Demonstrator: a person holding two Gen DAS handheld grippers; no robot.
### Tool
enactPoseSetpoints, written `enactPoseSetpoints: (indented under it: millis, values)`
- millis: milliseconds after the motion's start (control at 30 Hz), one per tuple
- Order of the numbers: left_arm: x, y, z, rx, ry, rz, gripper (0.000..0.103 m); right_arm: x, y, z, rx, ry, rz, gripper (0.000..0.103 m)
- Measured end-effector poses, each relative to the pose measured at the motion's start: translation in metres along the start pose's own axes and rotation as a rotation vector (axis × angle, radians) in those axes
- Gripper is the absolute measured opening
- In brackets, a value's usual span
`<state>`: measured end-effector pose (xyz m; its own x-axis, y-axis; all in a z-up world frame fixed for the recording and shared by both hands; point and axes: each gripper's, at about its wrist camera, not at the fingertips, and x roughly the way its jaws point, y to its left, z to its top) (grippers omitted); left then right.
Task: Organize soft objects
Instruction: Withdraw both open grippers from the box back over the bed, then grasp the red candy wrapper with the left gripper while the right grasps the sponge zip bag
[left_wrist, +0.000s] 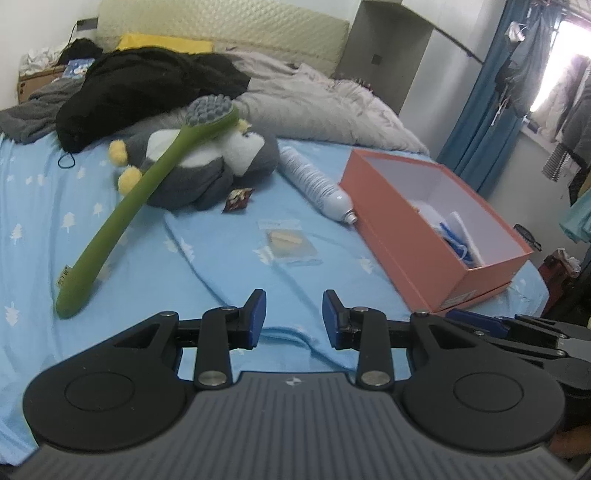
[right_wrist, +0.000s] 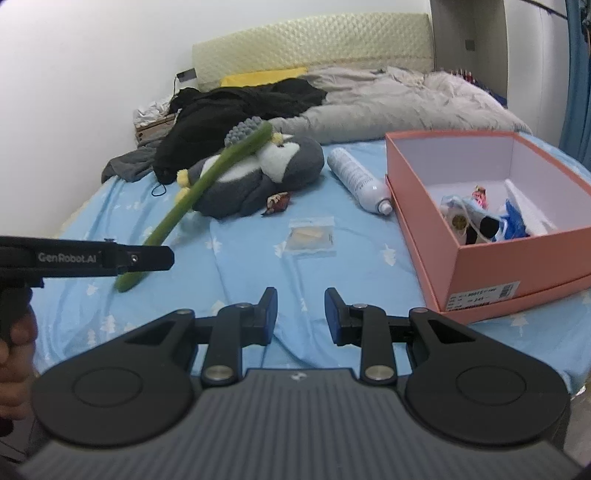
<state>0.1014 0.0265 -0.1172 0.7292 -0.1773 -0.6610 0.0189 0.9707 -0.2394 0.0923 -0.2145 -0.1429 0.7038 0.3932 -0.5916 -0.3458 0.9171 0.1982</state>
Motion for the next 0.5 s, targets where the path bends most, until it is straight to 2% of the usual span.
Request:
enactPoseSetpoints:
  millis: [500]
  values:
    - [0.099,0.04,0.032,-0.042,0.04,0.058,0.039,0.082,-0.006,0.017,-0.034,0.031,0.014,0.031]
